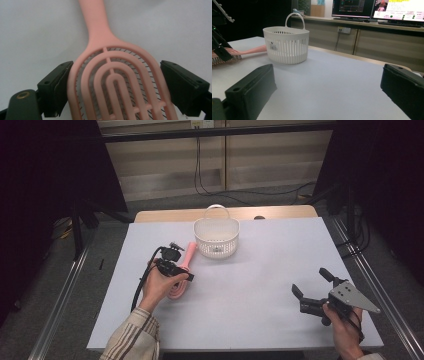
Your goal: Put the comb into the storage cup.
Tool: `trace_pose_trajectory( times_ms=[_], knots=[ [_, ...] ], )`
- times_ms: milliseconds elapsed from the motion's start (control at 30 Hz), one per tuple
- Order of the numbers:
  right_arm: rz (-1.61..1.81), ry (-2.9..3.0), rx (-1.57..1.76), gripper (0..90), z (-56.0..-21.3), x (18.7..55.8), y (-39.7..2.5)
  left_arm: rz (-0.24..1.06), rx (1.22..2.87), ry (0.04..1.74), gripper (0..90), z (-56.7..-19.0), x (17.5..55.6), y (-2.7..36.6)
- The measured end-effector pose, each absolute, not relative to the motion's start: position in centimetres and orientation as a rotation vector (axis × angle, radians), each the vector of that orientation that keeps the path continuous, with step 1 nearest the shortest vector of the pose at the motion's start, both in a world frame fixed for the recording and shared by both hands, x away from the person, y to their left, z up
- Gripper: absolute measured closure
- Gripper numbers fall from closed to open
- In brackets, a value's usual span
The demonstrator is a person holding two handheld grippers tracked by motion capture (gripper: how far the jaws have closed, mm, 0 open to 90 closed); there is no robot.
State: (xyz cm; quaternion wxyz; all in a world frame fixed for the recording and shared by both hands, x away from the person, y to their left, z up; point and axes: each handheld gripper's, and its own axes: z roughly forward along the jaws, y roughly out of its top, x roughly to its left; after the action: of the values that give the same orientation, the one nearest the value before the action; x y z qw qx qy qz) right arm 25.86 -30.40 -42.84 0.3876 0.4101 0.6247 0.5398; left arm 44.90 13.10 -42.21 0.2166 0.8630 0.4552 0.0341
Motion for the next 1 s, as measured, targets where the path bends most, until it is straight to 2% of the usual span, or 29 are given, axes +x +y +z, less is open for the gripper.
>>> trace_pose_trajectory(
  times_ms=[400, 733, 833, 1000],
  knots=[
    [1.370, 1.597, 1.039, 0.0, -42.85, 25.85, -30.35, 0.149, 2.391, 1.317, 12.2, -42.43, 44.88, 12.38],
    [1.374, 1.600, 1.035, 0.0, -42.82, 25.82, -30.40, 0.143, 2.418, 1.319, 9.1, -42.88, 44.92, 12.19],
    [1.371, 1.599, 1.037, 0.0, -42.82, 25.82, -30.40, 0.143, 2.422, 1.311, 14.4, -42.88, 44.85, 12.16],
    [1.373, 1.597, 1.036, 0.0, -42.83, 25.83, -30.40, 0.143, 2.443, 1.307, 14.8, -42.80, 44.86, 12.23]
  ],
)
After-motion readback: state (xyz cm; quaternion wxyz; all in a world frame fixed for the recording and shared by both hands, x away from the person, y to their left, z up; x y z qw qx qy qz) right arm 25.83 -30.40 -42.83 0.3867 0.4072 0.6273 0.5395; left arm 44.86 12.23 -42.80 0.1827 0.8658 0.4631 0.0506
